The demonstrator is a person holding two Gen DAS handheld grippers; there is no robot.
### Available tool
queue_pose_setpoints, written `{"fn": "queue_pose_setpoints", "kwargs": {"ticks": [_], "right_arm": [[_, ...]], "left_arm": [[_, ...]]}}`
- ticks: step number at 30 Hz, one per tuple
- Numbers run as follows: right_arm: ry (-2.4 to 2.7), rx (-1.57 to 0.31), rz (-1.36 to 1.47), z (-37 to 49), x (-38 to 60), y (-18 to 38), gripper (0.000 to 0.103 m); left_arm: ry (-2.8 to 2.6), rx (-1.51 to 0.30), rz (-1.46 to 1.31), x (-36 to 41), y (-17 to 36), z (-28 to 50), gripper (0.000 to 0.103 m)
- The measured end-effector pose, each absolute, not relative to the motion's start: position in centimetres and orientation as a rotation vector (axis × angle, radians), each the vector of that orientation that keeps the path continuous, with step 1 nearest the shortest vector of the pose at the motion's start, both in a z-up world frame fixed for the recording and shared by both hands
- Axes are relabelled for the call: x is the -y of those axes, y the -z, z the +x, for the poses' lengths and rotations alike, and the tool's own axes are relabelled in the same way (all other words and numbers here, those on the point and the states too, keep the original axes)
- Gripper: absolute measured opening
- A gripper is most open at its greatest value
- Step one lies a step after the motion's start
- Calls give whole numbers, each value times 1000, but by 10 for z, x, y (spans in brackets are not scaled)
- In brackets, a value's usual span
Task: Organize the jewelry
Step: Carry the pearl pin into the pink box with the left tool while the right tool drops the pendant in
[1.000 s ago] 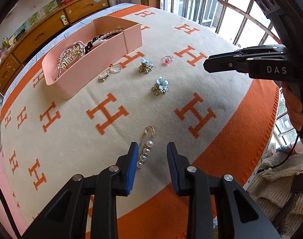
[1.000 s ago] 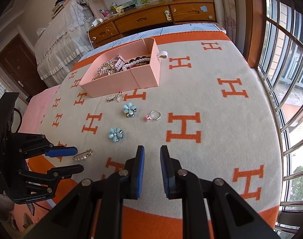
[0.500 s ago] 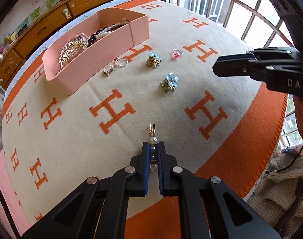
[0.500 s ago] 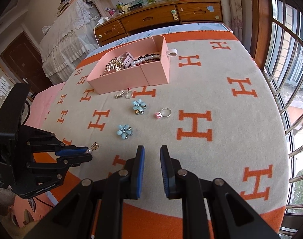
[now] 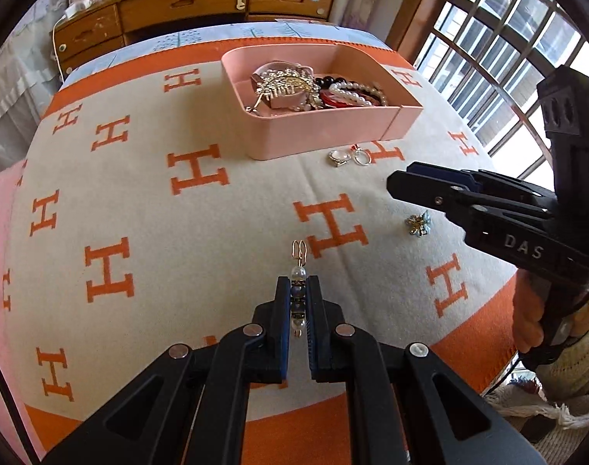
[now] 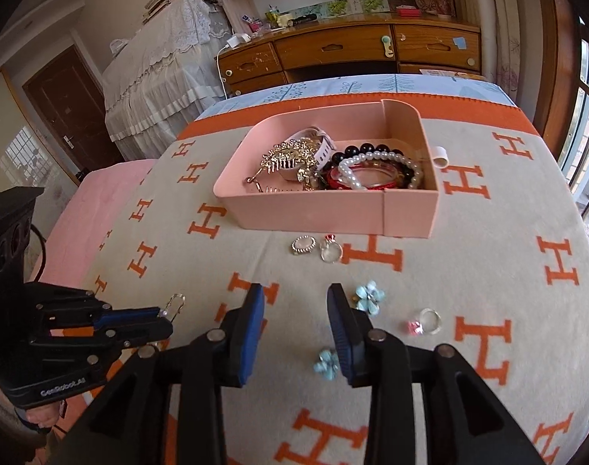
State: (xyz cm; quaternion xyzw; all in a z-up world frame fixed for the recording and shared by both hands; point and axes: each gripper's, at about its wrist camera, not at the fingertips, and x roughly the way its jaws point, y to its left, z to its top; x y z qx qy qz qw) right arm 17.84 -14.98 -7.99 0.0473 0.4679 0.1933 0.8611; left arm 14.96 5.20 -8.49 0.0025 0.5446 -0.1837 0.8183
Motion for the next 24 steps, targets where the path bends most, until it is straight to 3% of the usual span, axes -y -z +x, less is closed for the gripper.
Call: {"fn": "queue_pose_setpoints", "kwargs": {"ticks": [6, 24], "right_arm": [[-404, -1046, 87, 198, 131, 102, 34], [-291, -961, -99, 213, 99, 105, 34]], "left_arm": [[391, -1161, -80, -76, 95, 154, 5], [452, -1148, -190, -101, 106, 171, 5]]}}
